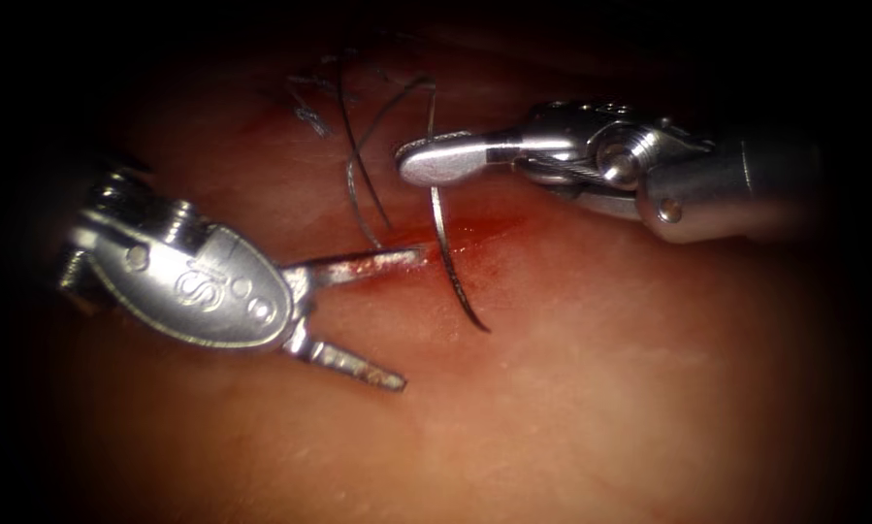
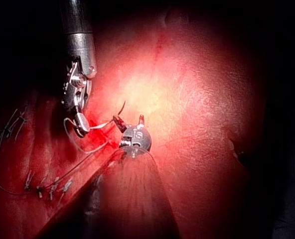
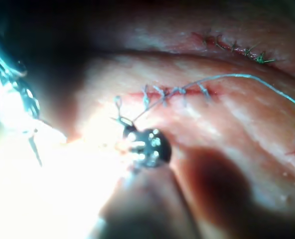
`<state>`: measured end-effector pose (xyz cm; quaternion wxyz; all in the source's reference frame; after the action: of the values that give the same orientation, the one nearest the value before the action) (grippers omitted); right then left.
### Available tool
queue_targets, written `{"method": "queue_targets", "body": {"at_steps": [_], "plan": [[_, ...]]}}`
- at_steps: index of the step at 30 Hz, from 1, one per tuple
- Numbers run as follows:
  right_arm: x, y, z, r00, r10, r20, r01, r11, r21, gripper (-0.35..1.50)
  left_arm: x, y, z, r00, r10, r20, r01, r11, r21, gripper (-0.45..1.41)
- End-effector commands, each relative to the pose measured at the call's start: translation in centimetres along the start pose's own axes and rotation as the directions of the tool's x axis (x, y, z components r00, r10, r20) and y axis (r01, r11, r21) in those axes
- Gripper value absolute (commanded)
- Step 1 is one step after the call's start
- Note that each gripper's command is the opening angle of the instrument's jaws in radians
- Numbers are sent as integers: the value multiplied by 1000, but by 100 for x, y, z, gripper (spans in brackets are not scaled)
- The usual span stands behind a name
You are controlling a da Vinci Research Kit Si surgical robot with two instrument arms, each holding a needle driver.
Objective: Wound Closure
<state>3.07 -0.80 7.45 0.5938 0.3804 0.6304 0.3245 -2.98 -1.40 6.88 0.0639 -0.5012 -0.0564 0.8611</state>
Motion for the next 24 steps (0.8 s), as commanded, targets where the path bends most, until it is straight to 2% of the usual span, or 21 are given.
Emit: {"method": "queue_targets", "body": {"at_steps": [1,7,12,21,24], "plan": [[4,5,4,999,-44,-16,44,999,-9,-35,-11,1,7,1000,-22,9,22,1000,2,17],[18,8,6,969,-245,-30,243,969,-50,-35,-58,-6,9,993,-98,58,98,995,1,7],[22,10,11,938,-345,-26,343,937,-69,-35,-83,-7,20,989,-121,80,121,993,5,2],[25,18,14,865,-501,-12,496,861,-113,-35,-94,-5,40,985,-143,92,143,990,8,-1],[24,20,13,856,-517,-6,513,851,-117,-35,-95,-4,45,985,-148,93,149,989,2,-3]]}}
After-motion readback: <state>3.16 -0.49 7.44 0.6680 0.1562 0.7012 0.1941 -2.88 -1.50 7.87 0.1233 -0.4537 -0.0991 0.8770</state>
